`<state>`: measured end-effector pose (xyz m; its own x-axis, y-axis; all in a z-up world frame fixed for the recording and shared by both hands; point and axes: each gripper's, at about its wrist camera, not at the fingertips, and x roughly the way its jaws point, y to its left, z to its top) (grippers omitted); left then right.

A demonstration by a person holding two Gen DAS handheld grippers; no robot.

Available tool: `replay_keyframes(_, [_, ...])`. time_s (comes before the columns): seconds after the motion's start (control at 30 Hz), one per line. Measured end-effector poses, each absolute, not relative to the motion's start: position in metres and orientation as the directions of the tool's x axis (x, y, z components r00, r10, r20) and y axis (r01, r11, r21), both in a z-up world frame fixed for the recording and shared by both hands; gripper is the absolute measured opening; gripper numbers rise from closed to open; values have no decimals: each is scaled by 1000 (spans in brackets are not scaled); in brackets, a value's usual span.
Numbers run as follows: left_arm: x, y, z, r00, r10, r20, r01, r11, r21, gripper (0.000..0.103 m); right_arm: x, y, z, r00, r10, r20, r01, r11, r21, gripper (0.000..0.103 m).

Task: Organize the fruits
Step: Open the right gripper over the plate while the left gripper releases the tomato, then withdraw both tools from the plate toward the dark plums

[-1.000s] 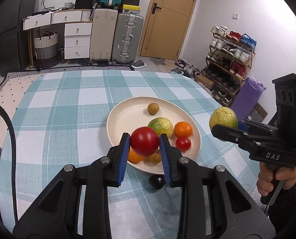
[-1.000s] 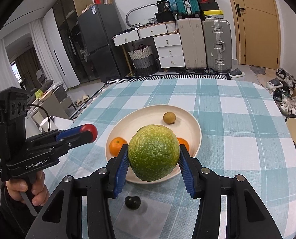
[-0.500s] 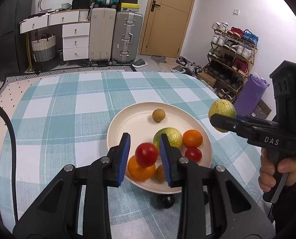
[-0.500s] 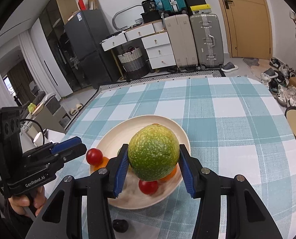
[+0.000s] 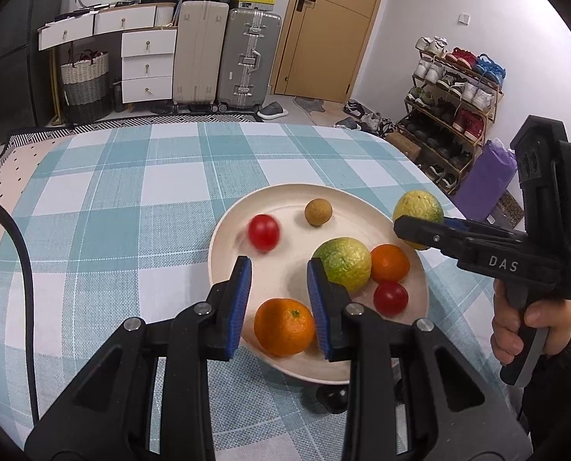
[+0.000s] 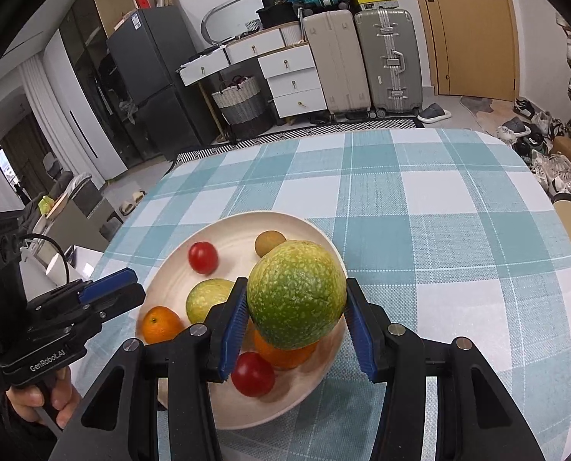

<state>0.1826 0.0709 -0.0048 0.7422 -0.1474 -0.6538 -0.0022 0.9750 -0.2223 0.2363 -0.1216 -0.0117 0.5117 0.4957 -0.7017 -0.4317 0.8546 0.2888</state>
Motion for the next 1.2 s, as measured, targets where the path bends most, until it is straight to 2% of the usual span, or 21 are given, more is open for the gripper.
replay_keyframes(0.57, [176,75,-12,734,-128,-667,-29,975,-219,27,263,-93,-35,484,481,-731,-432,858,278,50])
replay_keyframes(0.8, [167,74,-10,730,-114,-674,-36,978,-204,28,256,-99,-29,509,479,-715,-428,862,273,51])
replay_keyframes(0.9, [160,73,-8,731,-112,-674,-33,980,-198,30,246,-107,-26,519,469,-714,-419,868,266,54])
replay_keyframes(0.97, [153,71,-6,732,-106,-673,-34,981,-191,36,235,-112,-23,530,463,-711,-422,871,253,65])
replay_keyframes(1.03, [146,70,-3,738,-93,-669,-43,982,-184,52,223,-118,-19,541,465,-701,-422,871,251,74])
replay_keyframes(1.07, [142,69,-1,742,-88,-664,-45,982,-181,57,220,-120,-17,542,469,-697,-422,870,257,79])
replay_keyframes(1.13, [132,67,3,752,-72,-655,-55,984,-172,75,208,-126,-14,543,475,-692,-426,866,261,83])
replay_keyframes(1.2, [123,66,6,760,-52,-647,-70,984,-162,84,198,-130,-11,548,471,-691,-427,868,253,90])
